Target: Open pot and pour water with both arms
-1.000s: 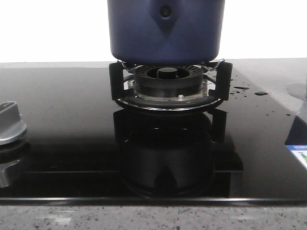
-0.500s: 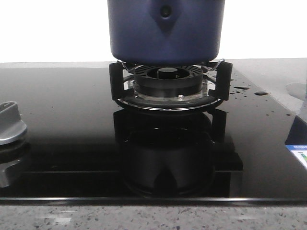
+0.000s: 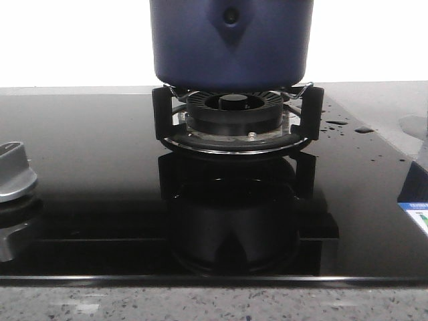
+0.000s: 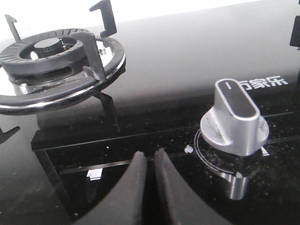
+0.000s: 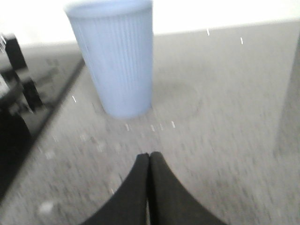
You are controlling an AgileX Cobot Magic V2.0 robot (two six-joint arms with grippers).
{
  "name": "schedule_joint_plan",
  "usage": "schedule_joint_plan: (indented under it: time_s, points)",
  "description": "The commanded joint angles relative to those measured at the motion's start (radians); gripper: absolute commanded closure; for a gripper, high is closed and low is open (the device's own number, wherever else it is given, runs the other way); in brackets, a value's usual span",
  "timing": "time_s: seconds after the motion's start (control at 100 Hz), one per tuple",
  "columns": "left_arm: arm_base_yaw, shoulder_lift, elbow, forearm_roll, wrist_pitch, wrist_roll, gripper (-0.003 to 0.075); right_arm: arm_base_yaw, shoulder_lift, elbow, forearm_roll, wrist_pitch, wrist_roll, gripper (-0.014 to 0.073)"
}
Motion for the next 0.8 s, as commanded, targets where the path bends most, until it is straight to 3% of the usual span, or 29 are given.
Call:
schedule_joint_plan:
  time_s: [0.0,0.13,0.28,0.4,0.52,0.64,0.79]
  points:
    - [0.004,-0.032,0.046,-0.001,-0.037,-0.010,0.0731,0.000,-0.022,0.024,0.003,-0.179,0.007,0.0657]
    - [0.004,-0.032,0.046,-0.016,-0.051,-0.010,0.0731,0.000,-0.022,0.024,0.039,-0.199,0.008,0.0657]
    - [0.004,-0.032,0.046,-0.074,-0.209,-0.010,0.0731,0.000,-0.022,0.024,0.141,-0.203,0.017,0.0657]
    - [0.004,-0.032,0.046,-0.387,-0.352,-0.010,0.0731,0.000,-0.022,0.024,0.207,-0.235,0.017,0.0657]
    - [0.004,-0.032,0.044,-0.551,-0.481,-0.012,0.0731,0.000,-0.022,0.022,0.283,-0.267,0.019,0.0657]
    - [0.004,-0.032,0.042,-0.717,-0.488,-0.012,0.0731,0.000,-0.022,-0.011,0.309,-0.243,0.019,0.0657]
    - [0.000,-0.023,0.005,-0.718,-0.436,-0.012,0.0731,0.000,-0.007,-0.138,0.306,-0.098,0.019,0.0657]
